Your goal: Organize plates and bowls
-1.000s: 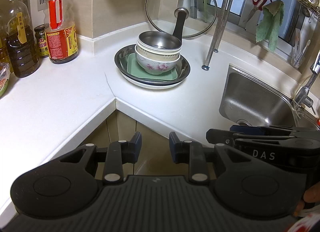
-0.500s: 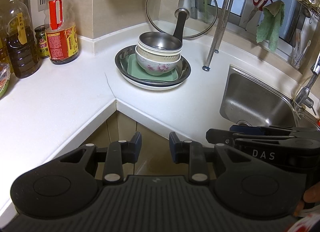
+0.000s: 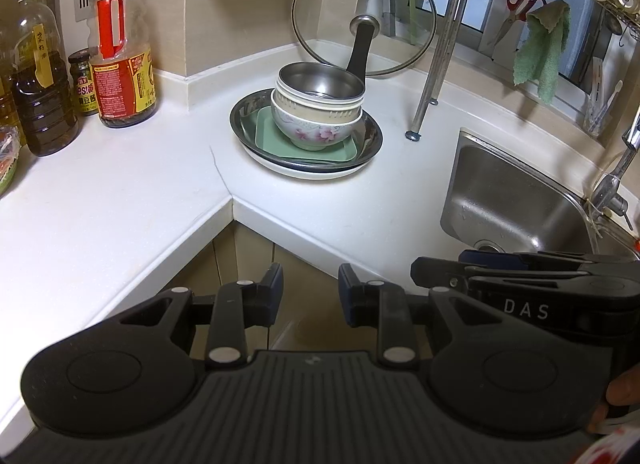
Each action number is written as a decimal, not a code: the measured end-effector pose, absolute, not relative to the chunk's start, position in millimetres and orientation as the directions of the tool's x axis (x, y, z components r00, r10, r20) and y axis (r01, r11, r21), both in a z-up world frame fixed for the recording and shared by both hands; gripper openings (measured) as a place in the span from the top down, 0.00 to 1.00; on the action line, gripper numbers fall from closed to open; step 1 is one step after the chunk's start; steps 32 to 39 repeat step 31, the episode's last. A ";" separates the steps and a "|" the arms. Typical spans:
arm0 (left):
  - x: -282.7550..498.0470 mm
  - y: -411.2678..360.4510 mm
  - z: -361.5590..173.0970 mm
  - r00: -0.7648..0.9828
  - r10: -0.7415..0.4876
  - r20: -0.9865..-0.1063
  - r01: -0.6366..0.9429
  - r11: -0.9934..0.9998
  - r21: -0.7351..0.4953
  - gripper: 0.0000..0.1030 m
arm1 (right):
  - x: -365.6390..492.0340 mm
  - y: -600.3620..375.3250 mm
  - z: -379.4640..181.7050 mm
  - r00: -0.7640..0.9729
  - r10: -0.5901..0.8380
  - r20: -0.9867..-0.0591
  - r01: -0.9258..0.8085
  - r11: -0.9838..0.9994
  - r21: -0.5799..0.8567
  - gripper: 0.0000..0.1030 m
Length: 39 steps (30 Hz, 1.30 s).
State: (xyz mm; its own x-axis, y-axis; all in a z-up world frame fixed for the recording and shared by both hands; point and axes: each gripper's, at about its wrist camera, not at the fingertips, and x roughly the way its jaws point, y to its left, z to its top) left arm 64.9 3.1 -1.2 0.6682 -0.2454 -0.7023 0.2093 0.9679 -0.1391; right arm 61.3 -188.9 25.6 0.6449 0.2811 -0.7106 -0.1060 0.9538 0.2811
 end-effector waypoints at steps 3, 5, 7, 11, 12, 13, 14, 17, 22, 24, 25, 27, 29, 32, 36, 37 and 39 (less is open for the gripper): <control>64.9 3.0 -1.2 0.668 -0.245 -0.703 0.210 0.968 -0.139 0.75 | 62.2 -188.8 26.0 0.645 0.281 -0.711 -0.106 0.954 0.282 0.49; 64.9 2.9 -1.2 0.668 -0.245 -0.703 0.209 0.968 -0.138 0.75 | 62.1 -189.1 26.0 0.645 0.281 -0.711 -0.106 0.954 0.282 0.49; 65.2 2.8 -1.1 0.668 -0.245 -0.703 0.210 0.968 -0.139 0.75 | 62.3 -188.9 26.2 0.644 0.281 -0.711 -0.105 0.954 0.283 0.49; 65.0 2.5 -1.1 0.668 -0.244 -0.703 0.208 0.968 -0.139 0.75 | 63.7 -187.7 26.0 0.644 0.282 -0.711 -0.104 0.953 0.284 0.49; 65.0 2.5 -1.1 0.668 -0.245 -0.703 0.209 0.968 -0.139 0.75 | 63.7 -187.7 25.9 0.643 0.282 -0.712 -0.103 0.953 0.284 0.49; 65.1 2.5 -1.1 0.668 -0.245 -0.703 0.209 0.968 -0.139 0.75 | 63.8 -187.8 25.9 0.643 0.282 -0.712 -0.103 0.953 0.284 0.49; 65.2 2.4 -1.1 0.668 -0.245 -0.703 0.209 0.968 -0.139 0.75 | 63.8 -187.8 25.9 0.643 0.282 -0.712 -0.103 0.953 0.284 0.49; 65.3 2.3 -1.2 0.669 -0.244 -0.703 0.208 0.968 -0.138 0.75 | 63.9 -188.0 25.8 0.643 0.283 -0.712 -0.104 0.953 0.285 0.49; 65.4 2.6 -1.3 0.668 -0.245 -0.703 0.209 0.968 -0.139 0.75 | 63.9 -188.2 25.7 0.643 0.283 -0.712 -0.104 0.953 0.285 0.49; 65.5 2.5 -1.4 0.668 -0.243 -0.703 0.208 0.968 -0.138 0.75 | 65.9 -188.0 25.0 0.641 0.284 -0.713 -0.103 0.952 0.287 0.49; 65.6 2.0 -1.6 0.668 -0.244 -0.703 0.208 0.968 -0.138 0.75 | 66.9 -187.9 24.6 0.641 0.285 -0.713 -0.103 0.952 0.288 0.49; 65.4 1.6 -1.5 0.671 -0.242 -0.701 0.208 0.969 -0.135 0.74 | 67.7 -188.1 24.2 0.640 0.285 -0.713 -0.103 0.952 0.289 0.49; 66.8 0.6 -1.9 0.671 -0.240 -0.702 0.209 0.969 -0.131 0.74 | 68.1 -188.3 24.0 0.640 0.286 -0.714 -0.102 0.952 0.289 0.49; 68.9 -0.3 -2.5 0.667 -0.240 -0.705 0.208 0.969 -0.133 0.74 | 68.2 -189.0 23.4 0.639 0.286 -0.714 -0.101 0.951 0.291 0.49; 68.9 -0.3 -2.5 0.667 -0.240 -0.705 0.208 0.969 -0.133 0.74 | 68.2 -189.0 23.4 0.639 0.286 -0.714 -0.101 0.951 0.291 0.49; 68.9 -0.3 -2.5 0.667 -0.240 -0.705 0.208 0.969 -0.133 0.74 | 68.2 -189.0 23.4 0.639 0.286 -0.714 -0.101 0.951 0.291 0.49; 68.9 -0.3 -2.5 0.667 -0.240 -0.705 0.208 0.969 -0.133 0.74 | 68.2 -189.0 23.4 0.639 0.286 -0.714 -0.101 0.951 0.291 0.49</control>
